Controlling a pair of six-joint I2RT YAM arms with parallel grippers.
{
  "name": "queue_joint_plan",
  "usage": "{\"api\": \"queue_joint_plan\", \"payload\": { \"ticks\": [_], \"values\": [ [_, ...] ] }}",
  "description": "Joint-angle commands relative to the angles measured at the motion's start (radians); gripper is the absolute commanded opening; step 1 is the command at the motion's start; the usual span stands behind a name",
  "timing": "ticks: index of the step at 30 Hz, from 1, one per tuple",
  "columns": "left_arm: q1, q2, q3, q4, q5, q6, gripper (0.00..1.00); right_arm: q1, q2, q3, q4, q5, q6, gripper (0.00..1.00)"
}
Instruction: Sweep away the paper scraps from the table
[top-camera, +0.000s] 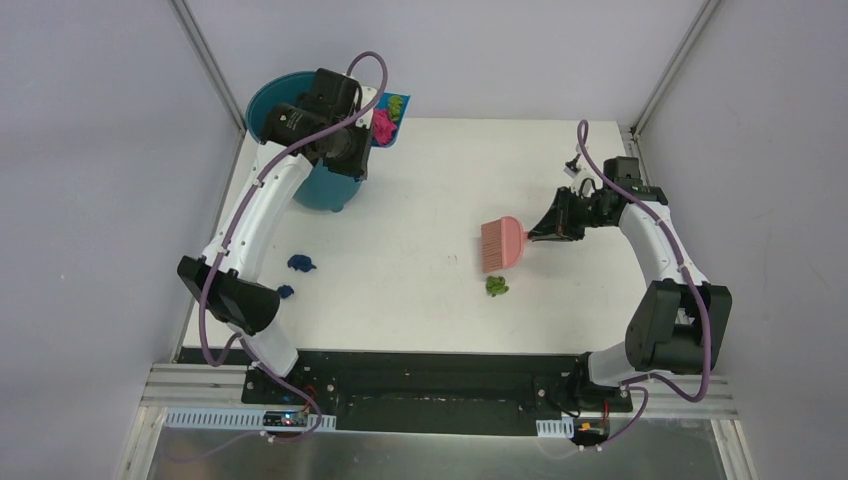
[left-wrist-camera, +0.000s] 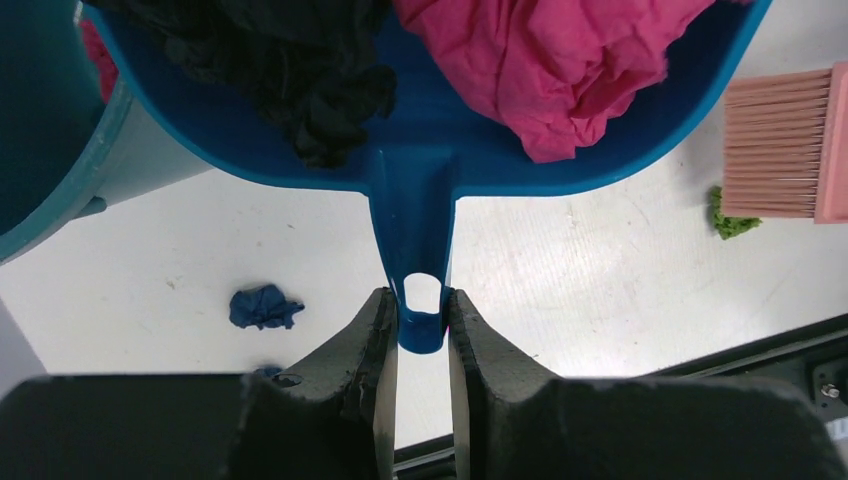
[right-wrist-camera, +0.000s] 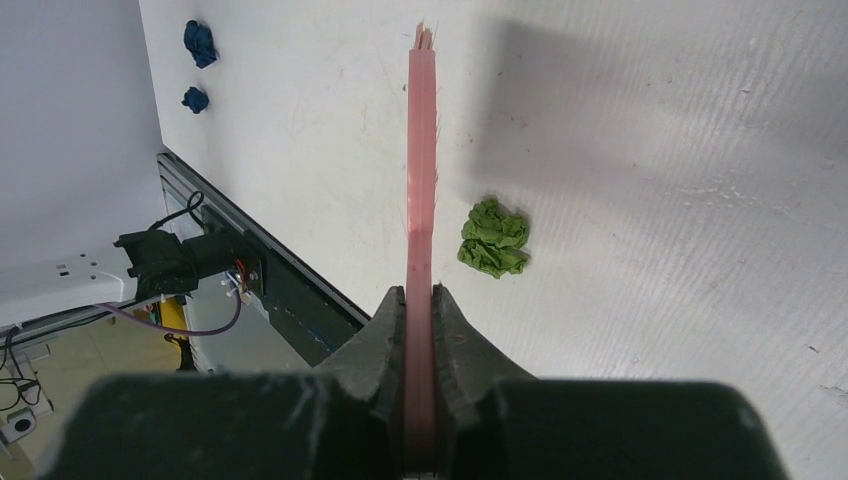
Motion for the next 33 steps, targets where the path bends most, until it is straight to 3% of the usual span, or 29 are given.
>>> {"api": "queue_joint_plan", "payload": {
  "ticks": [1,11,16,23,28,33],
  "values": [
    [0.059,0.021,0.063,0.018,0.102,-0.035,0.0,-0.006,-0.011,0.004,0.034,-0.037,-0.009,0.0],
    [0.14,0.07,0.119,0.083,0.272,-0.108,0.0,-0.006,-0.001,0.003,0.031,-0.031,-0.012,0.0],
    [0.199,0.057,0.08,0.229,0.401,-0.213,0.0,-0.006,-0.001,0.001,0.03,-0.023,-0.013,0.0],
    [0.315,-0.066,-0.191,0.595,0.555,-0.451,0.0,-0.009,-0.003,-0.001,0.027,-0.013,-0.011,0.0],
    [0.389,-0.148,-0.419,0.918,0.687,-0.715,0.0,-0.01,0.003,-0.001,0.026,-0.016,-0.013,0.0],
    [0.43,-0.214,-0.582,1.17,0.707,-0.883,0.0,-0.012,0.004,0.001,0.021,-0.016,-0.031,0.0]
  ]
}}
